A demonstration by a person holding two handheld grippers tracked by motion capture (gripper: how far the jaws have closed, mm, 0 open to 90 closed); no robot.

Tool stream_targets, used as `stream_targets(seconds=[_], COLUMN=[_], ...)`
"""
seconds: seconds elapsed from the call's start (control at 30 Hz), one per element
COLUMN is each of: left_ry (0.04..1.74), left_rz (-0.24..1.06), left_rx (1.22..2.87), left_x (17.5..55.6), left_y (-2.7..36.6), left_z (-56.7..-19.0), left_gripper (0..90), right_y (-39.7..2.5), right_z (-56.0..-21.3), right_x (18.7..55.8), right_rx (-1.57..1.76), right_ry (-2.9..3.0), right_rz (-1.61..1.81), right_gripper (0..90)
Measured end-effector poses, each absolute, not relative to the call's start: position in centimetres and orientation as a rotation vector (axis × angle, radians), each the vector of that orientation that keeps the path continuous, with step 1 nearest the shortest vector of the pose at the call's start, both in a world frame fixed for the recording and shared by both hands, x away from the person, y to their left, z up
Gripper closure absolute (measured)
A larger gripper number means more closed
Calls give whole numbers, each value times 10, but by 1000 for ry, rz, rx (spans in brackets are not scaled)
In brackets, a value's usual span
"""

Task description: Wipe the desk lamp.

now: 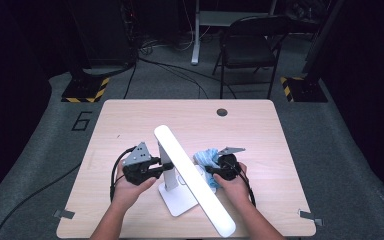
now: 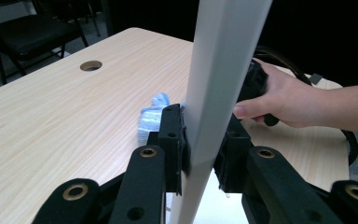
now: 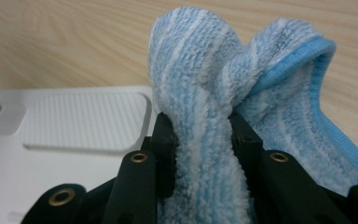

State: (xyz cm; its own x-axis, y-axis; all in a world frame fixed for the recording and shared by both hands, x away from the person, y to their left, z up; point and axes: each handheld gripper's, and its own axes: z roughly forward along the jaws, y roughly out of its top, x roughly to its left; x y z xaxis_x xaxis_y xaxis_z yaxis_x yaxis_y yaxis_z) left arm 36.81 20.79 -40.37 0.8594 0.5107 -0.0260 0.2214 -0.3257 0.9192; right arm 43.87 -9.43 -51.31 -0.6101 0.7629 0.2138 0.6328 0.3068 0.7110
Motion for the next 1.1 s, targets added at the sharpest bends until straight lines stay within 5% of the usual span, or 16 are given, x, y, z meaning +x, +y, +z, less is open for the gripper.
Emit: stream_targets(seconds=[0.43, 1.1], left_ry=[572, 602], left_rz=[363, 442], left_rx=[1883, 1857], left_x=[367, 367], left_y=[209, 211], left_z=[-406, -409], left_gripper=[758, 747], right_y=[-84, -116], right_z=[-513, -509], right_x=[454, 389], right_rx=[1356, 1255], right_ry=[2375, 2490], right_rz=[1226, 1219], right_gripper=[682, 688])
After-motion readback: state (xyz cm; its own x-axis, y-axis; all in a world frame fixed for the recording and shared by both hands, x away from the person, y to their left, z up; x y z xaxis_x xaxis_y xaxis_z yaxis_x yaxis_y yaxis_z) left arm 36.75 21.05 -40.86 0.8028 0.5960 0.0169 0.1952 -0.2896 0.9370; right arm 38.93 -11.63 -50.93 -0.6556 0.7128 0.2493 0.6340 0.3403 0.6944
